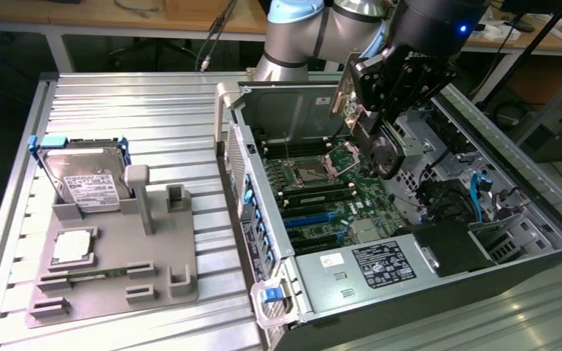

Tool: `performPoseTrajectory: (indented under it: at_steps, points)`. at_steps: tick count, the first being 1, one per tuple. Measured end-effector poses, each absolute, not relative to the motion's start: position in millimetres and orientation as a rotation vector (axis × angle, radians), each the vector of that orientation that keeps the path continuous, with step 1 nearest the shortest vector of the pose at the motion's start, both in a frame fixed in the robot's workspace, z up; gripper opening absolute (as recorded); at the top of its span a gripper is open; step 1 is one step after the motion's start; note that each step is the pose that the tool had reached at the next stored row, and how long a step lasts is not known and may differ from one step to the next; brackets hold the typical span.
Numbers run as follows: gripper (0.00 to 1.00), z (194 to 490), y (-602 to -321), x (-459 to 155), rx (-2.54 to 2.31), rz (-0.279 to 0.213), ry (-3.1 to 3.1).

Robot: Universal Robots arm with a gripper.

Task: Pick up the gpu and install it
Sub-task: 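Insert the gpu into the slot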

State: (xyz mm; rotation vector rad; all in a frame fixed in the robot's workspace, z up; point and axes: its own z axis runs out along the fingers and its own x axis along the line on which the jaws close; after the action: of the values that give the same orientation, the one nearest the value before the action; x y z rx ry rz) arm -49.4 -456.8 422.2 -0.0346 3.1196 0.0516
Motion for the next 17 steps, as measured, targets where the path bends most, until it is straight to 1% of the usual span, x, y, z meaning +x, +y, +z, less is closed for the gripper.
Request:
performPoseTrajectory:
  at_steps: [17]
  points:
    - [0.27, 422.2, -456.8, -49.5, -0.093, 0.052, 3.119]
